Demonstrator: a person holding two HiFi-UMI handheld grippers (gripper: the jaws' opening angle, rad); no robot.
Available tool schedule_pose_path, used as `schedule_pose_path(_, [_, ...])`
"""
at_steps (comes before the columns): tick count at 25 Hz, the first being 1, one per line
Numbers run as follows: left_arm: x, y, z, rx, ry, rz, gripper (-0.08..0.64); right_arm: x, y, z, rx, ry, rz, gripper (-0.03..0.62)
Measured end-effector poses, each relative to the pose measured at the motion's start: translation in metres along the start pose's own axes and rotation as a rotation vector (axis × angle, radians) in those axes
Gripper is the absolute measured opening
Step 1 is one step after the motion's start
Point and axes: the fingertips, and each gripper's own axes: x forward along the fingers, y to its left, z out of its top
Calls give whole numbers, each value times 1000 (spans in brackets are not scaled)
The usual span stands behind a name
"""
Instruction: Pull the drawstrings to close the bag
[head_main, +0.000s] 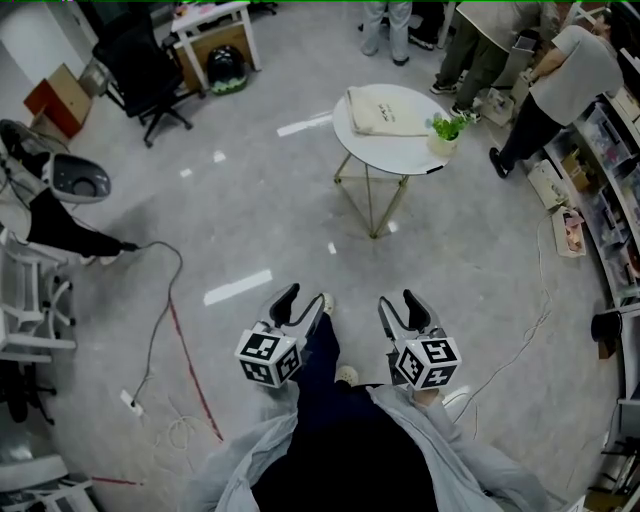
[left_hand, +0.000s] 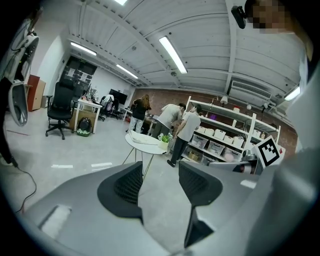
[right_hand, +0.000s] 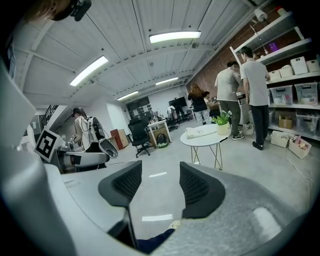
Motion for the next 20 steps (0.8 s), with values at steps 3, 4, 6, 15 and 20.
schedule_pose_path(3, [21,13,24,3,-17,-10,227,28,-7,24,-9,-8,2,232])
schedule_pose_path(4, [29,18,32,4,-22,-13,227,36,-9,33,-13,-13,1,232])
schedule_pose_path(6, [44,30,49,1,-29,-18,227,53,-13,52,-26,-25,-1,232])
schedule_pose_path(15, [105,91,105,-7,-32,-41,226,130,-35,102,-19,-36,-48,232])
schedule_pose_path(20, [137,127,132,-10,-36,-51,227,174,-44,125,-10,-43,-67,232])
